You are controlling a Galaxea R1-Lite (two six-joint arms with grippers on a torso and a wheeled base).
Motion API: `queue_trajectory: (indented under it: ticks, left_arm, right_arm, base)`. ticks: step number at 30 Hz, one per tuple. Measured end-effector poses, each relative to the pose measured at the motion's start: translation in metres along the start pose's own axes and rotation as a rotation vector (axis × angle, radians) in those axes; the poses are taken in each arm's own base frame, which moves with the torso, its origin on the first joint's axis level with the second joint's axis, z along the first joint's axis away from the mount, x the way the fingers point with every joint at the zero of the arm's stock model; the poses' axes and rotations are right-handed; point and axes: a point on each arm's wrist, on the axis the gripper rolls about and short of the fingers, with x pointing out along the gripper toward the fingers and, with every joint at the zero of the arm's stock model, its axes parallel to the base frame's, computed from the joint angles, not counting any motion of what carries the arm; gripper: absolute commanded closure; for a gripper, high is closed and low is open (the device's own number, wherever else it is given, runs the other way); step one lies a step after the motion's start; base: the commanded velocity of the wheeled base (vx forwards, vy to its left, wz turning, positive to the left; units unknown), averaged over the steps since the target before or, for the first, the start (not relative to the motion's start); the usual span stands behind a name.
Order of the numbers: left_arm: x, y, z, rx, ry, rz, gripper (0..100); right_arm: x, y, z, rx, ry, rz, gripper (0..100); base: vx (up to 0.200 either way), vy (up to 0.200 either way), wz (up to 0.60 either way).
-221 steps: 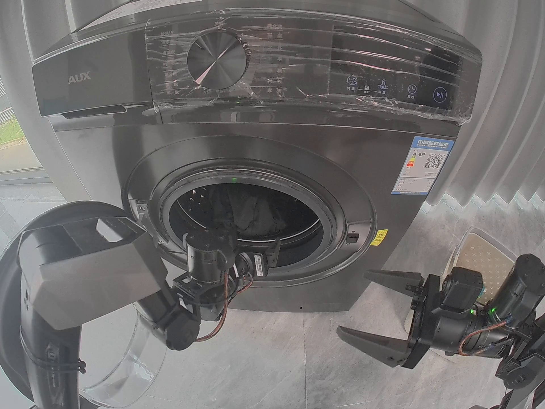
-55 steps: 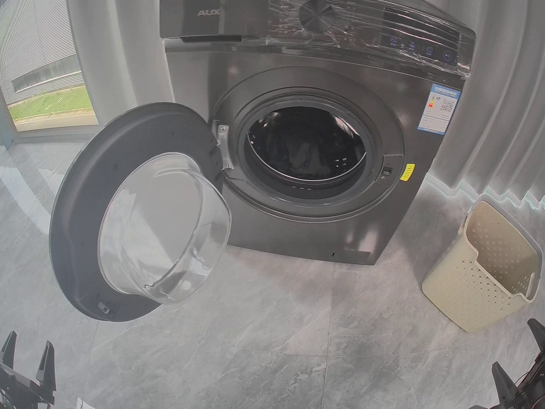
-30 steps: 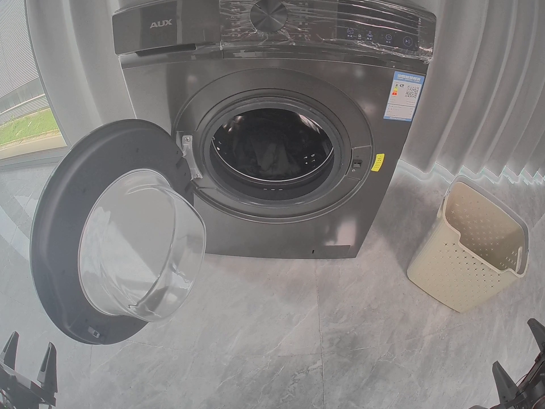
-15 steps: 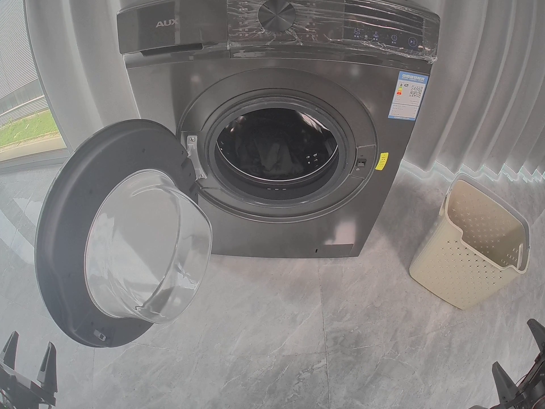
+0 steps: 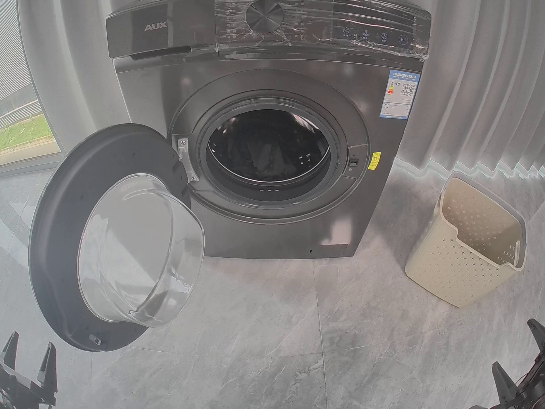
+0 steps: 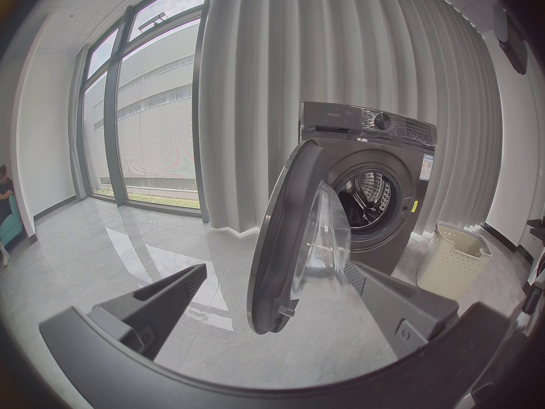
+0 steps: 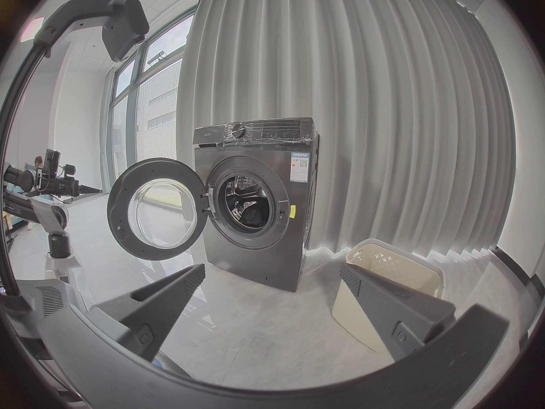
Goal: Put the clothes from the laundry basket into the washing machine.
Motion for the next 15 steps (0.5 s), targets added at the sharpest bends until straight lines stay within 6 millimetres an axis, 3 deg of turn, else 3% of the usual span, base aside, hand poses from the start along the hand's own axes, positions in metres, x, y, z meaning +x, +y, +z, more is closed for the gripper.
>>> queue_trajectory:
  ticks: [12,15]
  left_arm:
    - [0.0000,0.0000,0.0000,0.000,0.000,0.000,0]
    - [0.0000,0.0000,0.0000,-0.001,0.000,0.000,0]
  right_arm:
    - [0.0000,0.0000,0.0000,0.000,0.000,0.000,0]
    - [0.0000,0.0000,0.0001,0.000,-0.001,0.000,0]
  base:
    - [0.000,0.200,0.00]
    - [0.000,0.000,0.00]
